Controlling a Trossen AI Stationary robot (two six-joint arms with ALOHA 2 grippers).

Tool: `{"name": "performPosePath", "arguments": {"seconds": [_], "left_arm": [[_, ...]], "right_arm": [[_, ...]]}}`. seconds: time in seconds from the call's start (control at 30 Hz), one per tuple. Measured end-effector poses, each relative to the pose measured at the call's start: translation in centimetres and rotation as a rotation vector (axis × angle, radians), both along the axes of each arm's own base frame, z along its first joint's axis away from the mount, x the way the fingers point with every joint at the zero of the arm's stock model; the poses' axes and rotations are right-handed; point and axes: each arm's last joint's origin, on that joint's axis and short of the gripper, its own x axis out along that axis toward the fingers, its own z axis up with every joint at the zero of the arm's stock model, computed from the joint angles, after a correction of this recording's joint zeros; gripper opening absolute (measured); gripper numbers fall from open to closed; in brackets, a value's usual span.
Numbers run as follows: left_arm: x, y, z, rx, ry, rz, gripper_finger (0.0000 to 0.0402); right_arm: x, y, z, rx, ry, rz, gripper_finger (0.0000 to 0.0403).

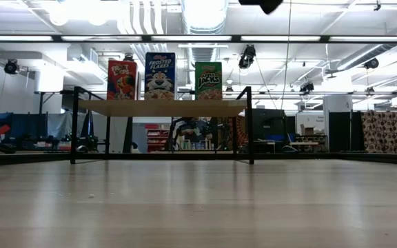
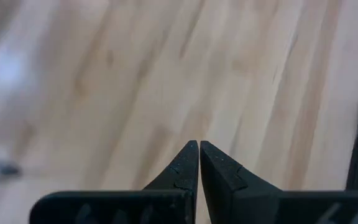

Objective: Stack cereal on shelf
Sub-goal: Put the red cereal box on the shelf aligned with the red cereal boxes

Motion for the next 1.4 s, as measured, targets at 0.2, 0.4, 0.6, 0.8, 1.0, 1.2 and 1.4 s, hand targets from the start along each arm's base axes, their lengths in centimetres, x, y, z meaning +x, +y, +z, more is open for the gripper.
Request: {"name": "performPosePath", "arguments": {"seconds": [0.2,0.4,0.6,0.8,1.0,1.2,1.4], "left_arm": [[0.1,-2.0,-2.0,-0.159,0.201,0.065,0.0000],[-0.8,-3.9,-2.8,-0.318,0.291,0.203,0.0012],[-3.4,-5.9,-2.9,-0.395,0.349,0.416,0.0071],[-5.8,-7.5,-3.6,-0.378,0.372,0.618,0.0157],[-6.2,-8.9,-4.8,-0.348,0.419,0.635,0.0211],[-6.0,-9.6,-6.1,-0.294,0.501,0.659,0.0214],[-6.2,-9.3,-7.3,-0.247,0.523,0.677,0.0204]], "right_arm": [[-1.5,-0.2,-2.5,-0.015,-0.132,0.021,0.0260],[-3.2,-0.4,-3.5,-0.033,-0.297,0.037,0.0260],[-4.3,-0.6,-3.6,-0.047,-0.397,0.044,0.0260],[-4.4,-0.6,-3.5,-0.050,-0.402,0.046,0.0260],[-4.2,-0.6,-3.4,-0.063,-0.421,0.051,0.0260],[-4.2,-0.6,-3.5,-0.073,-0.420,0.055,0.0260],[-4.2,-0.6,-3.5,-0.085,-0.421,0.060,0.0260]]}}
